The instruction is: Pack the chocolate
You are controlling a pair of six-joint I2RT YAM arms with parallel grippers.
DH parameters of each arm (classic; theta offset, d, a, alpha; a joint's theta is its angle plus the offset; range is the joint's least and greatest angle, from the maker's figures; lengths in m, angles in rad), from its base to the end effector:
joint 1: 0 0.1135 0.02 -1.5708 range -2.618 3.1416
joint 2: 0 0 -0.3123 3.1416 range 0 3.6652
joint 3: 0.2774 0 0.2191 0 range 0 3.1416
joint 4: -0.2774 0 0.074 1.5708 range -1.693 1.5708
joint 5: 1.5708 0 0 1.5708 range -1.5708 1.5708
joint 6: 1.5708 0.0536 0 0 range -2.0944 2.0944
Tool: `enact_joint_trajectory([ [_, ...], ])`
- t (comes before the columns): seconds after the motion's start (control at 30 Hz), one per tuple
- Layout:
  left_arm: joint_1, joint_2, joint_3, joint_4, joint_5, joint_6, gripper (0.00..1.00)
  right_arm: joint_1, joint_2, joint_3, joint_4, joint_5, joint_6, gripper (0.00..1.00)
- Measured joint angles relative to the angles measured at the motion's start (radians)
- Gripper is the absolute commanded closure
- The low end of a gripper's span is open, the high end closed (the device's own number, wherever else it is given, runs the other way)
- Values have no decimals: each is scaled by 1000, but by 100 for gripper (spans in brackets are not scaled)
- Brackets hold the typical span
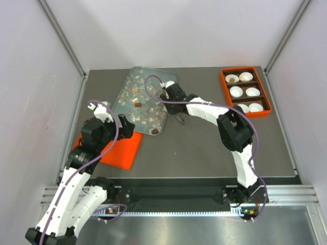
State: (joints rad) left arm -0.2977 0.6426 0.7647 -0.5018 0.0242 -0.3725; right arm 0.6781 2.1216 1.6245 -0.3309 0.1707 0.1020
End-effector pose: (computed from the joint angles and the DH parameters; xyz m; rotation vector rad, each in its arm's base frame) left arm 0.0860 -0.0277 0.3386 -0.0578 1.9784 -0.4637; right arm 0.3819 0.2959 0.2384 -0.6021 2.3123 0.1647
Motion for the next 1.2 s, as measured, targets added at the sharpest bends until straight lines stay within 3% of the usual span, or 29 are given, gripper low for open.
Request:
enact_joint_trajectory([
  [0.63,-12,-15,0,0,-1,0,3,0,-2,0,-48,-2,15,68],
  [1.2,-23,-21,0,0,-7,0,3,-14,-101,27,-155,-76,69,73],
])
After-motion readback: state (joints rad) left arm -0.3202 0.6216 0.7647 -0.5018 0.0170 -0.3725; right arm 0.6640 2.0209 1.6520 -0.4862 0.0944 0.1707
